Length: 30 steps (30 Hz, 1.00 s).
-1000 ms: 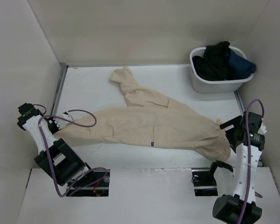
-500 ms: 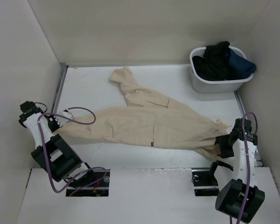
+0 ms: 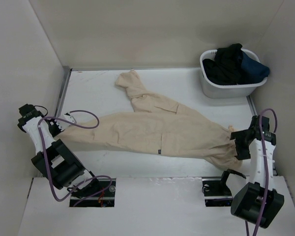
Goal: Fold and stack the trousers
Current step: Flatten the trousers out
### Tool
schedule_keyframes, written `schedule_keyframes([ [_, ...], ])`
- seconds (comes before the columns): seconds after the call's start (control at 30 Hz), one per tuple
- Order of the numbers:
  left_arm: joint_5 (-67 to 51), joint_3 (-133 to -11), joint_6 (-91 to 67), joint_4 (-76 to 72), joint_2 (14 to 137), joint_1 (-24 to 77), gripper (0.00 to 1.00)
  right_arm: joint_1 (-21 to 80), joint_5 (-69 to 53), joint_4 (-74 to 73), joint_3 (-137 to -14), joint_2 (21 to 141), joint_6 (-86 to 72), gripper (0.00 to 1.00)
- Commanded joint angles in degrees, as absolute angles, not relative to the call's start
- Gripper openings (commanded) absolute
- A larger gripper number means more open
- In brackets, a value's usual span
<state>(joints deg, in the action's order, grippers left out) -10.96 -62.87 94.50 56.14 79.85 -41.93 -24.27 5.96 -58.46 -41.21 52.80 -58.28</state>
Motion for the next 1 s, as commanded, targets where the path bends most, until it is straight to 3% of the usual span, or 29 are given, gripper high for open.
schedule_keyframes([
  [0.0,-12.48,-65.21,94.22,57.04,80.33,-41.71,0.01,-24.04,6.24,-57.05,-40.7,54.05,-59.85,0.84],
  [0.1,-12.31,-65.21,94.13,57.04,80.59,-41.71,0.01,-24.13,6.59,-54.68,-37.89,54.67,-60.29,0.77],
  [0.2,-12.04,-65.21,94.13,57.04,80.77,-41.71,0.01,-24.65,8.34,-53.44,-37.7,55.19,-59.68,0.62],
  [0.3,-11.95,-65.48,94.13,57.04,80.86,-41.71,0.01,-25.97,9.05,-52.48,-38.41,55.98,-58.28,0.4],
  [0.4,-11.95,-65.83,94.04,56.43,80.95,-41.71,0.01,-27.38,9.14,-51.42,-39.19,57.21,-57.31,0.07],
  [0.43,-11.95,-65.92,93.96,56.25,80.95,-41.71,0.01,-27.47,9.4,-51.07,-39.81,57.56,-57.04,0.0],
  [0.63,-16.25,-69.77,89.05,50.29,82.87,-40.74,0.01,-22.74,10.02,-42.91,-53.4,66.59,-50.72,0.0],
  [0.83,-20.91,-88.13,76.48,48.69,90.26,-38.54,0.0,-17.36,5.98,-36.3,-87.14,79.27,-43.17,0.0],
  [0.97,-21.8,-91.41,76.2,48.6,89.83,-38.45,0.0,-17.1,4.93,-36.04,-90.98,75.87,-40.96,0.0],
])
